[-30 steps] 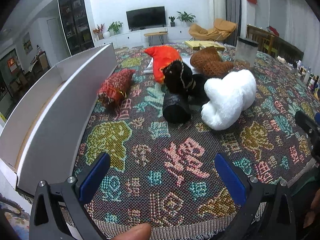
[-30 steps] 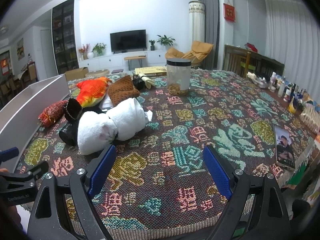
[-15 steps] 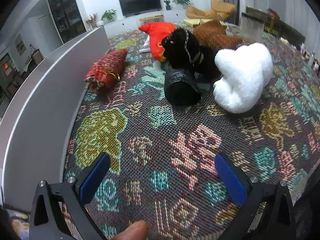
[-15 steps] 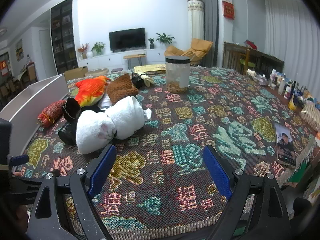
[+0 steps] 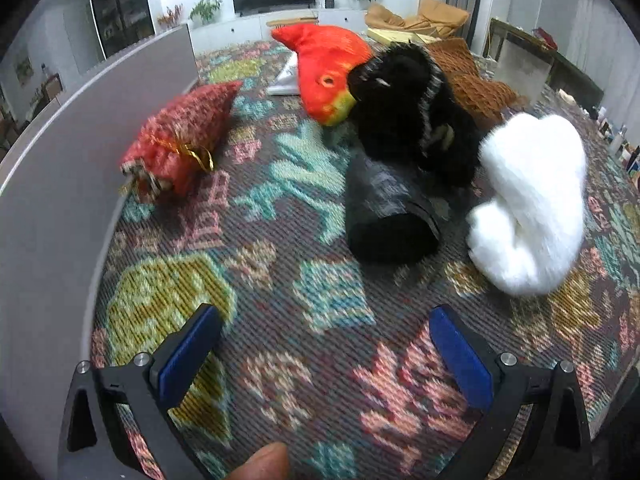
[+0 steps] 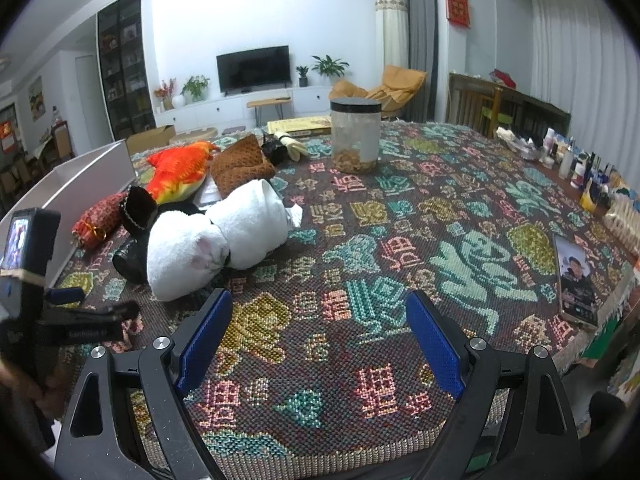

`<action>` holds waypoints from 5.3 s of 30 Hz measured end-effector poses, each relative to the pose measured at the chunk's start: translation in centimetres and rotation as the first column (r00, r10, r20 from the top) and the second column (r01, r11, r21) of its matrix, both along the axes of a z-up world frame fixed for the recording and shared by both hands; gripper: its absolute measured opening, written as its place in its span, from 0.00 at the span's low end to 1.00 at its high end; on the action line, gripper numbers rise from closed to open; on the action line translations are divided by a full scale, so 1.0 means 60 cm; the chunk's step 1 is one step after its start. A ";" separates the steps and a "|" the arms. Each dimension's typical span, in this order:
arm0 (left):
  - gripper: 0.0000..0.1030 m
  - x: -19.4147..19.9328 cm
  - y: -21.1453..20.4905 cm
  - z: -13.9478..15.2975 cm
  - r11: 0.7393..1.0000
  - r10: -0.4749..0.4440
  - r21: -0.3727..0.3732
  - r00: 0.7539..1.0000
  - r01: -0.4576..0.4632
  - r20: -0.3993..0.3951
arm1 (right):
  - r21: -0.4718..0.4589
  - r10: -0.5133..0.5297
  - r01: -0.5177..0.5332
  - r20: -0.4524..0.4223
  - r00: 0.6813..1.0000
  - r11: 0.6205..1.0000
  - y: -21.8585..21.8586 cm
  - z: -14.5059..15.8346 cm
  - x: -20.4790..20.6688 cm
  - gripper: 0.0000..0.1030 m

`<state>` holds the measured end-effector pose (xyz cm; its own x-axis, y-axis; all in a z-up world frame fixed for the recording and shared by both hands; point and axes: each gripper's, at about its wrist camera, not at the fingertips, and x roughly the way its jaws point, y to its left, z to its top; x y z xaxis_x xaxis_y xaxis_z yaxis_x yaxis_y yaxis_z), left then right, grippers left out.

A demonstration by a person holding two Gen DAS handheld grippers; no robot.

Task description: Organize soft objects

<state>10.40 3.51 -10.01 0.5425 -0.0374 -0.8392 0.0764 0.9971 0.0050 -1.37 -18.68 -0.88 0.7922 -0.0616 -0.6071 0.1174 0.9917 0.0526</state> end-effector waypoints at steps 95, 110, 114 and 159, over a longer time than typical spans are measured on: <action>1.00 -0.011 0.023 -0.002 0.981 -0.192 -0.019 0.980 0.194 0.060 | 0.004 -0.115 0.122 -0.300 0.947 0.992 -0.035 -0.110 0.175 0.91; 1.00 -0.013 0.023 -0.001 0.981 -0.190 -0.019 0.980 0.192 0.061 | 0.005 -0.115 0.122 -0.300 0.947 0.992 -0.036 -0.109 0.175 0.91; 1.00 -0.013 0.023 -0.001 0.981 -0.190 -0.018 0.980 0.191 0.061 | 0.005 -0.115 0.122 -0.300 0.947 0.992 -0.036 -0.109 0.175 0.91; 0.35 -0.033 0.086 0.128 0.955 -0.130 -0.264 0.990 0.137 0.045 | -0.011 0.110 -0.131 -0.468 0.877 0.991 -0.098 -0.008 0.346 0.33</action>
<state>8.40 8.65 -2.33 0.5397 -0.3305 -0.7743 0.2126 0.9434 -0.2545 19.41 -24.58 -1.33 0.4213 -0.0168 -0.9068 -0.0024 0.9998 -0.0197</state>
